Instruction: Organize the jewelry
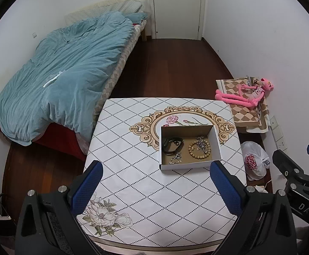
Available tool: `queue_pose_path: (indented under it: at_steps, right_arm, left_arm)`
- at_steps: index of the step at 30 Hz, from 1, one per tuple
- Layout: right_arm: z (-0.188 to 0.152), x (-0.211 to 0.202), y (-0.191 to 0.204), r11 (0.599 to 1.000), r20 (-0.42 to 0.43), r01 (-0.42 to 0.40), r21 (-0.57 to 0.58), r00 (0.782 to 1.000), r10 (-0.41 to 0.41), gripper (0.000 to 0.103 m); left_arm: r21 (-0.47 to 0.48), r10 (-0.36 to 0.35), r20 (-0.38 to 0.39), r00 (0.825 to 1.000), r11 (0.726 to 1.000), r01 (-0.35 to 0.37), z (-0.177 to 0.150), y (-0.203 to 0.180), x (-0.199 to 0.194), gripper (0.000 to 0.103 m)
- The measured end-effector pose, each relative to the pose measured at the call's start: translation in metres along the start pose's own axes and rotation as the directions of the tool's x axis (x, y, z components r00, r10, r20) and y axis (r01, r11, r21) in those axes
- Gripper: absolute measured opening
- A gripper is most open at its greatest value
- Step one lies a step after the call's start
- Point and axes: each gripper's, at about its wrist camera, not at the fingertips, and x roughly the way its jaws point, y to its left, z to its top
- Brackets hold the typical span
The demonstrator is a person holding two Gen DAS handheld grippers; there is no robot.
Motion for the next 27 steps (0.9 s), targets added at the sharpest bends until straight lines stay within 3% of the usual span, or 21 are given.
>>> queue_pose_path:
  at_steps: [27]
  right_arm:
    - [-0.0017, -0.0001, 0.0002, 1.0, -0.001, 0.002, -0.001, 1.0, -0.002, 0.103]
  left_arm:
    - [-0.009, 0.003, -0.001, 1.0, 1.0, -0.003, -0.002, 0.0, -0.0003, 0.103]
